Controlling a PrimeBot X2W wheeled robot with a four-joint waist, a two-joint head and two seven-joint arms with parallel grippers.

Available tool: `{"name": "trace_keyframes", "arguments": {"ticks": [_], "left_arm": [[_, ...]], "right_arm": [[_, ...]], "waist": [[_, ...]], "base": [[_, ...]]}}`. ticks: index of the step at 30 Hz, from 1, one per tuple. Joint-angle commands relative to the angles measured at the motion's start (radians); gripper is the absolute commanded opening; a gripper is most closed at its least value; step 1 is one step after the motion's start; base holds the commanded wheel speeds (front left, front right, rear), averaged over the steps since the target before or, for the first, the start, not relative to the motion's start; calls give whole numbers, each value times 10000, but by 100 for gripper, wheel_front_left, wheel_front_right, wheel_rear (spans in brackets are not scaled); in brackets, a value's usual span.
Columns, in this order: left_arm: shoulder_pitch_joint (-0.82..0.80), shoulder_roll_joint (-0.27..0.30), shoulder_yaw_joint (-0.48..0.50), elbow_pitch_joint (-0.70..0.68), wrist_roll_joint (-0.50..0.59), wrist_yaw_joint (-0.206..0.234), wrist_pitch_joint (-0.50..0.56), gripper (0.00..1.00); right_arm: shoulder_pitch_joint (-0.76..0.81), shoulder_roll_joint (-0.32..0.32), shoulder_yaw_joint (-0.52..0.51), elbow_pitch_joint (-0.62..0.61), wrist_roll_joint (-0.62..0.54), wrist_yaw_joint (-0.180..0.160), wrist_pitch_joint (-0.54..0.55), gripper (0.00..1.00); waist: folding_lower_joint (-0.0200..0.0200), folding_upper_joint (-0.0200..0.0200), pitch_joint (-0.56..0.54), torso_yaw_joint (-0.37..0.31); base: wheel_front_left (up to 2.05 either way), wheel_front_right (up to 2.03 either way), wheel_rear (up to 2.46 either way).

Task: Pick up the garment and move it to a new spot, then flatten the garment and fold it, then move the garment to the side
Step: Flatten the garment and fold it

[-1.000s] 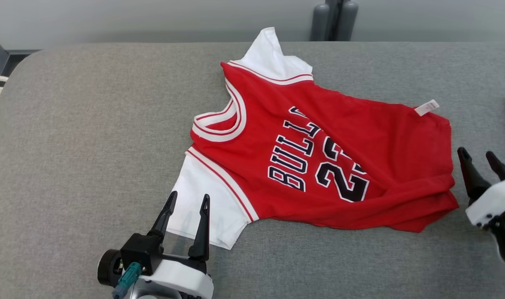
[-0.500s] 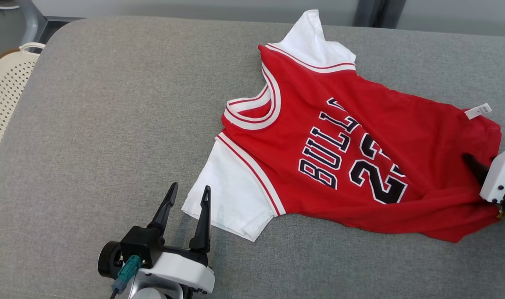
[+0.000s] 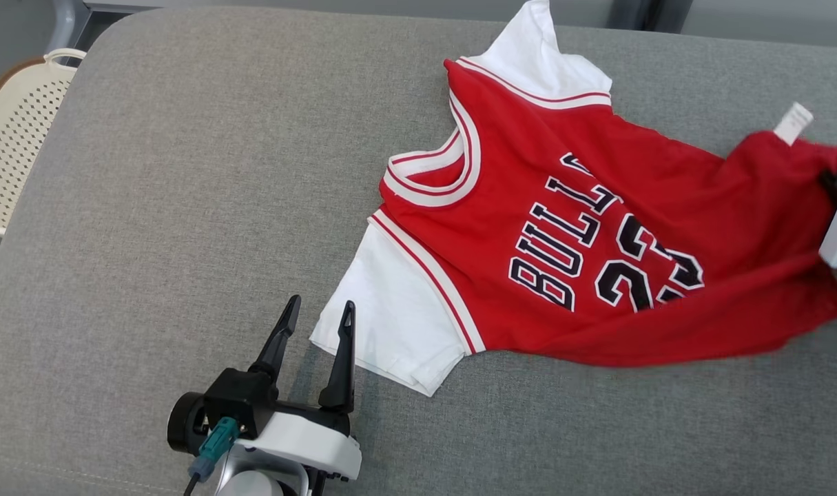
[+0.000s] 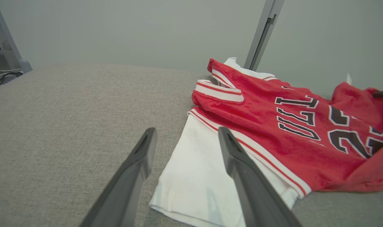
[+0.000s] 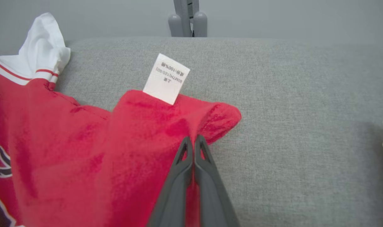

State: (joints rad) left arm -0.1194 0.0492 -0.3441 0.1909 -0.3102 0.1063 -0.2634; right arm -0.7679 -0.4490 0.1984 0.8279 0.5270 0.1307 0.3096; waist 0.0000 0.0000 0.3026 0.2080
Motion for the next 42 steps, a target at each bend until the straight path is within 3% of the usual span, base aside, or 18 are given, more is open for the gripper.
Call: {"name": "trace_keyframes", "arguments": {"ticks": [1, 8, 9, 10, 11, 17, 23, 34, 42], "left_arm": [[-193, 35, -20, -25, -63, 12, -13, 100], [-349, 34, -138, 39, -112, 43, -13, 100], [-377, 33, -148, 44, -128, 55, -13, 100], [-391, 33, -157, 44, -140, 69, -14, 100], [-390, 34, -158, 44, -147, 80, -13, 100], [-349, 34, -103, 54, -173, 139, -13, 100], [-166, 35, 4, 62, -38, 110, -13, 100], [80, 38, 110, -5, 241, -9, -13, 100], [206, 37, 155, 77, 361, -91, -13, 100]], "right_arm": [[-410, -50, -71, 198, -180, 3, -292, 0], [-1694, 112, -226, 1176, -900, 3, -1261, 0], [-1853, 121, -316, 1333, -1016, 3, -1534, 14], [-1955, 194, -405, 1527, -1127, 3, -1767, 45], [-2045, 293, -473, 1677, -1212, 3, -1996, 100], [-2254, 687, -469, 2056, -1250, 3, -2929, 100], [-1650, 691, 162, 1507, -666, 3, -3666, 100], [1004, 476, 1389, -283, 817, 3, -4387, 100], [2287, 880, 1878, -638, 1358, 3, -4455, 100]], "waist": [[0, 0, 53, 42], [0, 0, 216, 210], [0, 0, 241, 224], [0, 0, 258, 232], [0, 0, 272, 230], [0, 0, 220, 76], [0, 0, -72, -363], [0, 0, -546, -1004], [0, 0, -635, -951]], "base": [[0, 0, 0], [0, 0, 0], [0, 0, 0], [0, 0, 0], [0, 0, 0], [0, 0, 0], [0, 0, 0], [0, 0, 0], [0, 0, 0]]}}
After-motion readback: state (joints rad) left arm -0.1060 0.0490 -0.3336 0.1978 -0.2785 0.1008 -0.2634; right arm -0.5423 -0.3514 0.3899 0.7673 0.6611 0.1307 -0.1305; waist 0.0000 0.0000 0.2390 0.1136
